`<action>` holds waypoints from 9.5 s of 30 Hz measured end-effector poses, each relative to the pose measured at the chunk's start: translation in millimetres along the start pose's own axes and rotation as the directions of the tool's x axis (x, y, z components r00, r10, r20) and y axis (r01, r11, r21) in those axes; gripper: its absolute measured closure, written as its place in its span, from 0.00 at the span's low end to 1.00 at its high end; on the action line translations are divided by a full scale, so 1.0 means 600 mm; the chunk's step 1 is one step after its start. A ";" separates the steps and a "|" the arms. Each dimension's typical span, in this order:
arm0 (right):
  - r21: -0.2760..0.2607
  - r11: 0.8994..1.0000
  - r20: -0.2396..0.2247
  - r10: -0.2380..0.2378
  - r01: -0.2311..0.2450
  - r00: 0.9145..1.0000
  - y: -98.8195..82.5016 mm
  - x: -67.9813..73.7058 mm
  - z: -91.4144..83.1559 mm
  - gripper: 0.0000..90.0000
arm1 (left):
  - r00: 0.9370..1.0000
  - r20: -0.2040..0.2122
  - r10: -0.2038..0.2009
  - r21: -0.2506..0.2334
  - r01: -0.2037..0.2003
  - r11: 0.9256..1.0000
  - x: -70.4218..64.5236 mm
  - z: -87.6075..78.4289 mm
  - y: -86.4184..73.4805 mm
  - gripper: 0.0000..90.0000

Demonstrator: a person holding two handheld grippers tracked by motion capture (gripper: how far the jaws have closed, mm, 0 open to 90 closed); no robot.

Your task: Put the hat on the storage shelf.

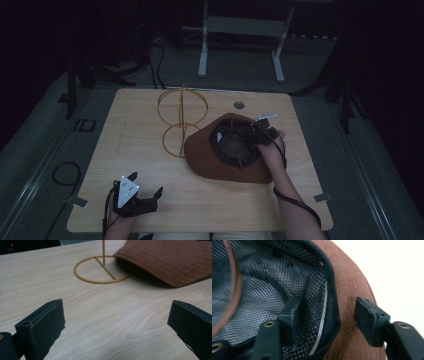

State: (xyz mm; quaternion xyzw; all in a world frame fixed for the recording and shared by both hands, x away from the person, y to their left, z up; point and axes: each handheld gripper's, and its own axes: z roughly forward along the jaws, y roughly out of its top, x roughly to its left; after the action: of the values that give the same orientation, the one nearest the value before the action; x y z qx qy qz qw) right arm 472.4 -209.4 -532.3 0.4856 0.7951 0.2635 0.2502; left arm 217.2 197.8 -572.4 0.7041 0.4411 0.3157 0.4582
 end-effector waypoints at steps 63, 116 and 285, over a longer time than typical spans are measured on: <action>-0.302 0.950 -0.072 0.065 -0.084 0.995 -0.034 -0.003 -0.218 0.95 | 0.977 0.195 0.086 0.059 -0.099 0.993 -0.116 0.094 0.210 0.02; -0.393 0.916 -0.181 0.007 -0.079 0.984 -0.109 0.014 -0.319 0.73 | 0.955 0.119 0.271 0.125 -0.285 0.950 -0.223 0.235 0.344 0.97; -0.582 0.770 -0.145 -0.415 0.262 0.898 0.300 0.299 -0.185 0.54 | 0.991 0.084 -0.106 0.025 0.104 0.994 0.084 -0.022 -0.003 0.14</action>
State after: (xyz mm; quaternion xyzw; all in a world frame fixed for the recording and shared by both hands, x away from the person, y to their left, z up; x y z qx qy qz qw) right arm 442.4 3.4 -357.0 0.2005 0.7866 0.4927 0.3137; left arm 225.8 248.8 -567.1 0.6976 0.4609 0.2562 0.4851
